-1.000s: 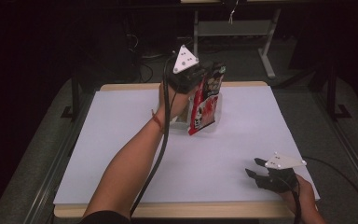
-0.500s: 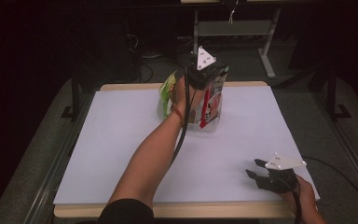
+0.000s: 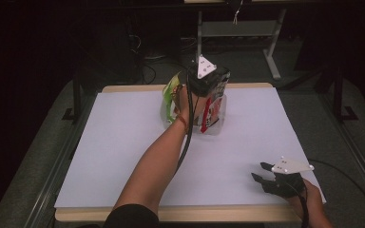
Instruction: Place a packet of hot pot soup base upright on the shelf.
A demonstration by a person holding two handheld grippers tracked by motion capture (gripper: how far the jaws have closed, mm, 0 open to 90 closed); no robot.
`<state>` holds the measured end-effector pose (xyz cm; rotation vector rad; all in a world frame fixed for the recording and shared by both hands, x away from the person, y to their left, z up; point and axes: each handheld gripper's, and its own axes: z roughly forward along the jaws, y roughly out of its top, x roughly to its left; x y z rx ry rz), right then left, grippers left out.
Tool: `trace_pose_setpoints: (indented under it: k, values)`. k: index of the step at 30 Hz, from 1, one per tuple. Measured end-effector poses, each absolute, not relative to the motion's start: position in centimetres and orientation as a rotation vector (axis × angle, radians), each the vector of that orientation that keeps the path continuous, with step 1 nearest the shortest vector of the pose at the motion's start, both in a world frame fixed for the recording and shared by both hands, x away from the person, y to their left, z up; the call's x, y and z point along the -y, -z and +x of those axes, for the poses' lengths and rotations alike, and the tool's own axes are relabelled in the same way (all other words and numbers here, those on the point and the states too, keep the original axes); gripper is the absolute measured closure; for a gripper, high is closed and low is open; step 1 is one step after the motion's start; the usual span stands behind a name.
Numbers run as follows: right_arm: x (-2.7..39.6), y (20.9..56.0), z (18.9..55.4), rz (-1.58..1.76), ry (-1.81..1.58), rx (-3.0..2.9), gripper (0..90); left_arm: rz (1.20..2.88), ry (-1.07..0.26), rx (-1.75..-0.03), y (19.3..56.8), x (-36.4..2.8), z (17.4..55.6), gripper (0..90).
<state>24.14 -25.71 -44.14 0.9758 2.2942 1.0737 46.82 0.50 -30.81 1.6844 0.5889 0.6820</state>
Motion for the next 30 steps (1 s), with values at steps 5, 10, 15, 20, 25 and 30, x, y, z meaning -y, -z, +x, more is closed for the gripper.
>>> trace_pose_setpoints:
  k: [5,10,15,20,25,30]
  values:
    - [25.5,44.3,24.3,0.963,-1.071,-2.308,47.4,1.664,-0.615,-0.583,31.4,-1.6,46.9,82.6]
    - [25.5,44.4,24.3,0.965,-1.060,-2.314,47.5,1.682,-0.616,-0.607,31.8,-2.9,47.1,72.4]
    - [25.4,44.4,24.3,0.963,-1.063,-2.320,47.4,1.697,-0.641,-0.609,32.1,-4.1,46.9,67.0]
    - [25.1,44.7,24.4,0.957,-1.050,-2.338,47.4,1.692,-0.646,-0.645,32.6,-5.4,46.9,60.7]
    - [25.0,44.7,24.4,0.949,-1.050,-2.343,47.3,1.714,-0.634,-0.688,33.3,-6.2,47.0,53.5]
    - [25.0,44.9,24.5,0.950,-1.042,-2.351,47.0,1.763,-0.596,-0.721,34.8,-6.3,46.9,45.1]
